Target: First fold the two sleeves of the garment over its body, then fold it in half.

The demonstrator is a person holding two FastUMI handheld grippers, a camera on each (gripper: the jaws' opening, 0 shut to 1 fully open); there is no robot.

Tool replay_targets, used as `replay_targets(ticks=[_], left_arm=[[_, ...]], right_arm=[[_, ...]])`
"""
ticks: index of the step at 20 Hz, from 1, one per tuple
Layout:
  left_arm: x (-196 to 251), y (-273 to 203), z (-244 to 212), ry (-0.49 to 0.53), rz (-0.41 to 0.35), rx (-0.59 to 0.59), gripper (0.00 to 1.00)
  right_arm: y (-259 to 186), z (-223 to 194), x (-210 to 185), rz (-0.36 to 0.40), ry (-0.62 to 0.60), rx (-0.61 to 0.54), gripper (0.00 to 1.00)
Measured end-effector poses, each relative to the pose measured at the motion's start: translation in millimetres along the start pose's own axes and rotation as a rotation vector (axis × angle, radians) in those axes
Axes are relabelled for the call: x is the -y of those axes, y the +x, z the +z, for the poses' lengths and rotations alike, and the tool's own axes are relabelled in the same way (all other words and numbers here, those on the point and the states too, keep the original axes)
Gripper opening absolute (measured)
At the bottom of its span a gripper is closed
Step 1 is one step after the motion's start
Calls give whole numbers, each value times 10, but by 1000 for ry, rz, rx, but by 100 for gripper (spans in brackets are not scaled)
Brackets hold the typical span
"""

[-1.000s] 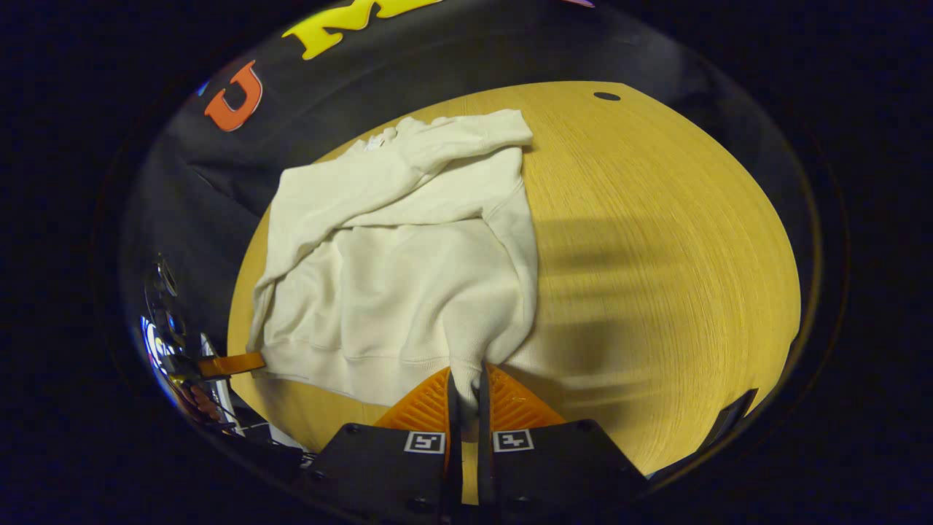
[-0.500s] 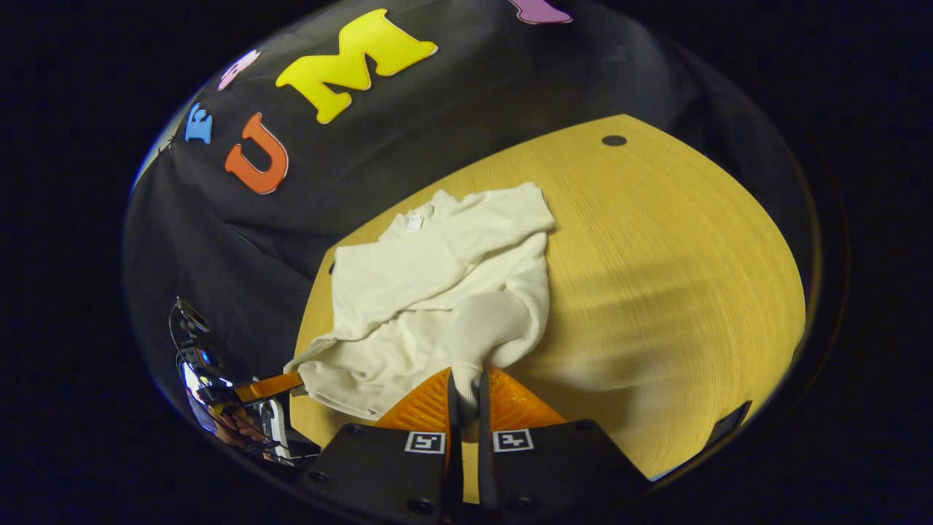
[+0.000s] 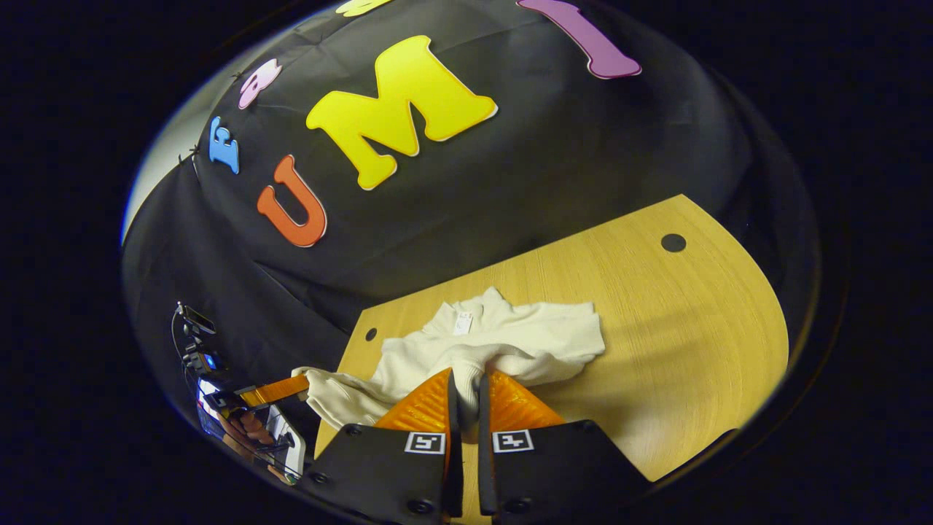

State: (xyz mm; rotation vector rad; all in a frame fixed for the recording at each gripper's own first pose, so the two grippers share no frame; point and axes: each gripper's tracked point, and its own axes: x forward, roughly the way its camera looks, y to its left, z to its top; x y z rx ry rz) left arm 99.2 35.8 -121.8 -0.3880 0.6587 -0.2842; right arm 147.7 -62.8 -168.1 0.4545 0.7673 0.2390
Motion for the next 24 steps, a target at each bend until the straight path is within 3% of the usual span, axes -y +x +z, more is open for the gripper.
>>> replay_targets(ticks=[4, 7, 12, 16, 21, 24], left_arm=[[-175, 459, 484, -18, 2, 27, 3], [-444, 932, 597, -27, 26, 38, 3], [-878, 1642, 414, -77, 48, 31, 3], [-1135, 2229, 326, -8, 100, 44, 3], [-1402, 2721, 10, 50, 214, -10, 4], [-1302, 2747, 3, 68, 229, -11, 7]], right_arm=[[462, 512, 105, -8, 36, 16, 9], [976, 595, 381, -38, 37, -9, 9], [1810, 492, 825, -72, 0, -13, 7], [2322, 383, 1084, -135, -71, -17, 9], [2725, 176, 1293, -232, -74, -46, 9], [2790, 245, 1253, -227, 2, -11, 16]])
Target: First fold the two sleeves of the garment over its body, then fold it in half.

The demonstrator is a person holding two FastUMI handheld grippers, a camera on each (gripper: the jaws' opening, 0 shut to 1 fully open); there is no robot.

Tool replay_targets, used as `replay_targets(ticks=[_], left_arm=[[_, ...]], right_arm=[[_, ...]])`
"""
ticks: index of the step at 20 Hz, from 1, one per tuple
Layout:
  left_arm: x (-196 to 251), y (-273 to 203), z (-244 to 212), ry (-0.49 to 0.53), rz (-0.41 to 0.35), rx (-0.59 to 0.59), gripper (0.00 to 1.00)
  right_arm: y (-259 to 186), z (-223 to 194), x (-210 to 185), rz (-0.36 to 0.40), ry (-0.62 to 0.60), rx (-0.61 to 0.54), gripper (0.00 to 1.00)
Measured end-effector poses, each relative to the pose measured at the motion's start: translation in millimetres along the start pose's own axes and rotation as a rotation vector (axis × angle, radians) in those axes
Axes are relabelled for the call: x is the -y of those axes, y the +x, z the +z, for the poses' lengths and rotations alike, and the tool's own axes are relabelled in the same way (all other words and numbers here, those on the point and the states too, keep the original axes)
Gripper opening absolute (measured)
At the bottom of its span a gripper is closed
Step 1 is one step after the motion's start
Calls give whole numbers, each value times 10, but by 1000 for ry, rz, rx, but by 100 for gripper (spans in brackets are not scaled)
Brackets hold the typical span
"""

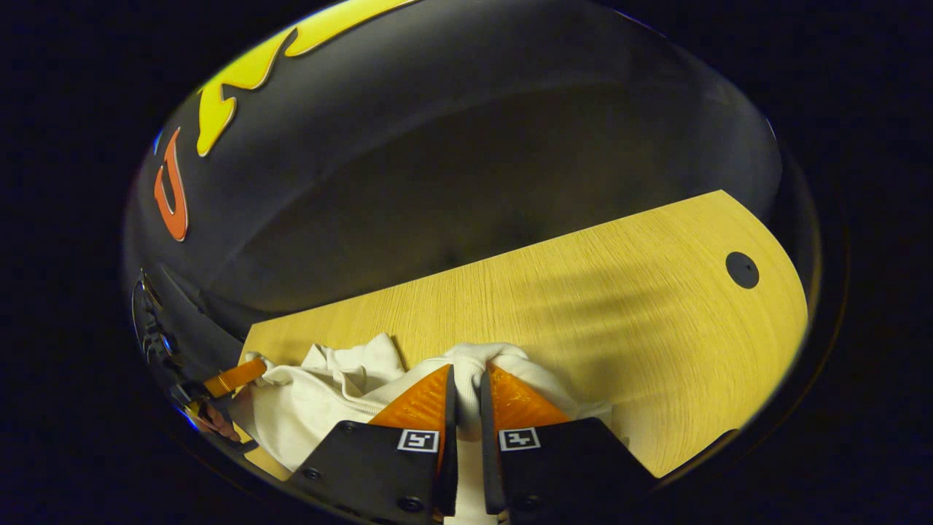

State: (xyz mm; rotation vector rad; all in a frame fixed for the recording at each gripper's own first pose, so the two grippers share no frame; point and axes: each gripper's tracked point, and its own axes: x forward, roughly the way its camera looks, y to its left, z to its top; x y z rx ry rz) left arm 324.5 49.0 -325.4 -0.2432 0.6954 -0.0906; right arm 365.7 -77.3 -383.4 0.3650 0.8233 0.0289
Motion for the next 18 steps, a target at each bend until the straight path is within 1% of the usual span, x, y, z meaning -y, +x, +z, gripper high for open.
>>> replay_targets(ticks=[1, 2, 3, 4, 5, 6, 7, 9, 10, 11, 12, 13, 14, 16, 17, 18], left_arm=[[34, -32, 14, 2, -11, 5, 8], [56, -69, 49, 12, -17, 9, 16], [38, -113, 92, 33, -5, 18, 21], [-2, -214, 219, 59, 20, 48, 39], [-43, -282, 347, 72, 40, 83, 54], [-65, -374, 496, 77, 54, 124, 100], [-53, -533, 606, 77, 67, 155, 95], [-91, -877, 824, 70, 107, 224, 99], [-77, -1094, 945, 61, 114, 260, 99], [-21, -1302, 1036, 53, 115, 297, 99], [33, -1554, 1148, 50, 115, 341, 98], [99, -1824, 1252, 58, 118, 384, 98], [176, -2132, 1378, 72, 129, 438, 98], [334, -2724, 1615, 112, 173, 542, 98], [444, -3001, 1694, 136, 175, 583, 98], [566, -3212, 1725, 157, 167, 611, 97]], right_arm=[[-35, 20, -16, 7, 17, 8, 28], [-130, 95, -38, 13, 36, 31, 35], [-148, 154, -67, 18, 51, 55, 53], [-252, 246, -72, 16, 53, 83, 70], [-339, 336, -66, 4, 47, 114, 71], [-459, 389, -54, -4, 38, 136, 72], [-595, 431, -71, -6, 28, 157, 77], [-952, 466, -189, -4, -13, 195, 77], [-1145, 503, -246, -6, -44, 221, 82], [-1355, 561, -322, -13, -79, 255, 92], [-1563, 611, -406, -20, -116, 296, 93], [-1817, 672, -489, -34, -165, 335, 87], [-2107, 721, -583, -44, -214, 378, 94], [-2722, 835, -853, -36, -291, 478, 97], [-3010, 882, -990, -34, -325, 528, 93], [-3284, 938, -1091, -42, -366, 592, 98]])
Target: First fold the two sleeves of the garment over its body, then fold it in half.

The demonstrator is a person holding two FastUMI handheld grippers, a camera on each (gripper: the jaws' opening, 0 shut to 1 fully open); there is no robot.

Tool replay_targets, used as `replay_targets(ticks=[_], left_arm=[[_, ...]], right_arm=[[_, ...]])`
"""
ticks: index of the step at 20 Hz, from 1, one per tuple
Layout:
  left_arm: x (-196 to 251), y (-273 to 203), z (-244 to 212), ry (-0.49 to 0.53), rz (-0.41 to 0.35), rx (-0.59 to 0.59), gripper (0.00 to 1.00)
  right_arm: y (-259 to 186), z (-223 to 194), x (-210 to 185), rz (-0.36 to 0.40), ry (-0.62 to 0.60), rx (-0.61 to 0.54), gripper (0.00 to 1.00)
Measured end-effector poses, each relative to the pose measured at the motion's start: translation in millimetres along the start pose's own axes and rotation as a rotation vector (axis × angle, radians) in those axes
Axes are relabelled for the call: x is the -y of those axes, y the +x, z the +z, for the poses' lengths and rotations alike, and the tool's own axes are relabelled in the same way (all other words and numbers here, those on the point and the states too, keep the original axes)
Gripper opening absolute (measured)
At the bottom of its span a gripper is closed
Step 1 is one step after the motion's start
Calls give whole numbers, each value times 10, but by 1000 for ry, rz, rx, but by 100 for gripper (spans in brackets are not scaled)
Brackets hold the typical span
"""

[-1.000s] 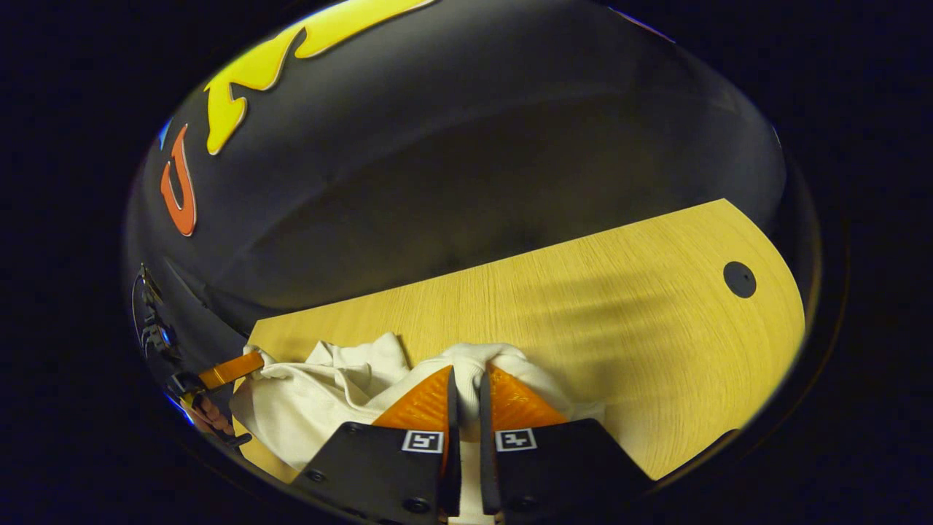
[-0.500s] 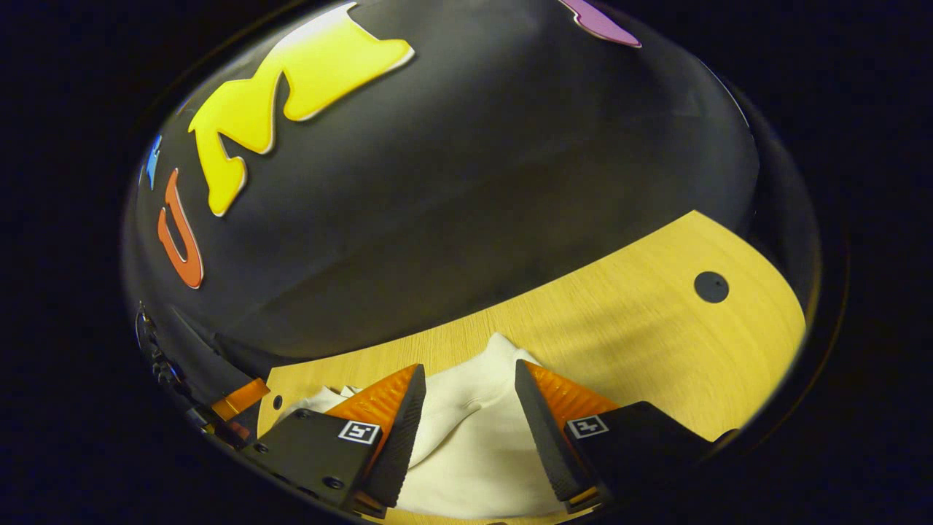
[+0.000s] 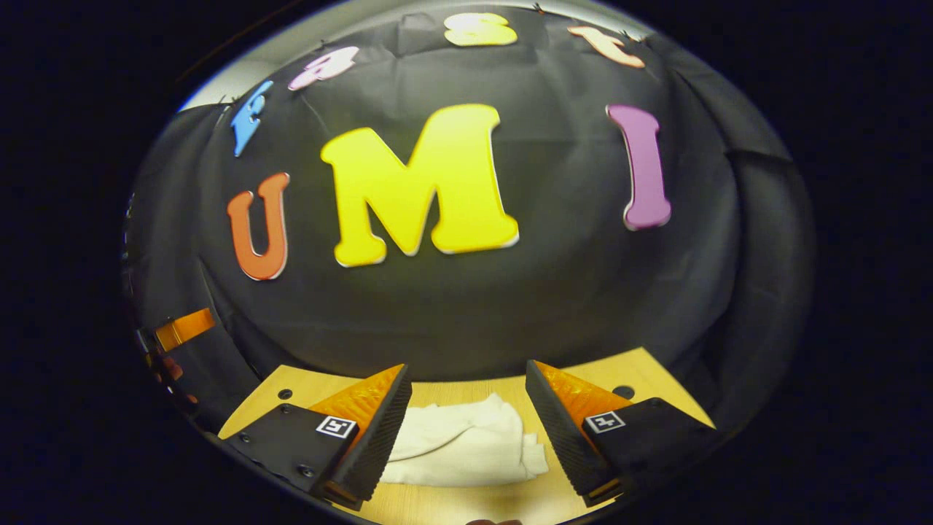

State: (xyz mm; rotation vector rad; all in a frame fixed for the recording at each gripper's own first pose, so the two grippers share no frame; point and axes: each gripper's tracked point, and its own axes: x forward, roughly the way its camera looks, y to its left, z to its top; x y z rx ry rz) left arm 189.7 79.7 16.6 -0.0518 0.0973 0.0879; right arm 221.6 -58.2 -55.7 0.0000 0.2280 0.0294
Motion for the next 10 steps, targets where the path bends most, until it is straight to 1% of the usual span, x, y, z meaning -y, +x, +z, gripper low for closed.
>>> replay_targets(ticks=[1, 3, 5, 6, 7, 8, 9, 10], left_arm=[[75, -205, 154, 15, -10, 25, 97], [189, -577, 370, 33, -9, 59, 97], [323, -918, 494, 28, -23, 84, 97], [370, -1071, 520, 34, -32, 96, 97], [430, -1231, 509, 46, -41, 115, 97], [485, -1363, 488, 52, -48, 132, 97], [529, -1487, 453, 64, -54, 140, 97], [566, -1592, 408, 70, -59, 148, 87]], right_arm=[[-144, 83, -44, -18, -43, 24, 97], [-512, 261, -143, -12, -83, 76, 96], [-829, 337, -144, -18, -71, 108, 96], [-1146, 551, -126, -19, -64, 120, 96], [-1326, 556, -87, -30, -53, 130, 96], [-1389, 372, -67, -32, -46, 151, 96], [-1546, 373, -51, -47, -37, 162, 93], [-1690, 338, -63, -48, -26, 178, 96]])
